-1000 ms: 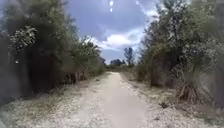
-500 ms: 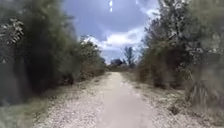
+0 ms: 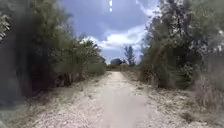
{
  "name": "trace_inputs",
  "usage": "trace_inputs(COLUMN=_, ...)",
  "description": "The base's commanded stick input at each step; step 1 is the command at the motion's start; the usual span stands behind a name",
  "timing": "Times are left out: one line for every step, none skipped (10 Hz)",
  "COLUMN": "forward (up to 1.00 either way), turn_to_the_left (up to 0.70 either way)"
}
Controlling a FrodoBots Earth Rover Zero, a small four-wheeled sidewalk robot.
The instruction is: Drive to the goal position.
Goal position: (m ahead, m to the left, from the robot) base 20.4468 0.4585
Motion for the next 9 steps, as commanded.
trace_inputs(forward=0.5, turn_to_the_left=0.0)
trace_inputs(forward=0.5, turn_to_the_left=0.0)
trace_inputs(forward=0.5, turn_to_the_left=0.0)
trace_inputs(forward=0.5, turn_to_the_left=0.0)
trace_inputs(forward=0.5, turn_to_the_left=0.0)
trace_inputs(forward=0.5, turn_to_the_left=0.0)
trace_inputs(forward=0.5, turn_to_the_left=0.0)
trace_inputs(forward=0.5, turn_to_the_left=0.0)
trace_inputs(forward=0.5, turn_to_the_left=0.0)
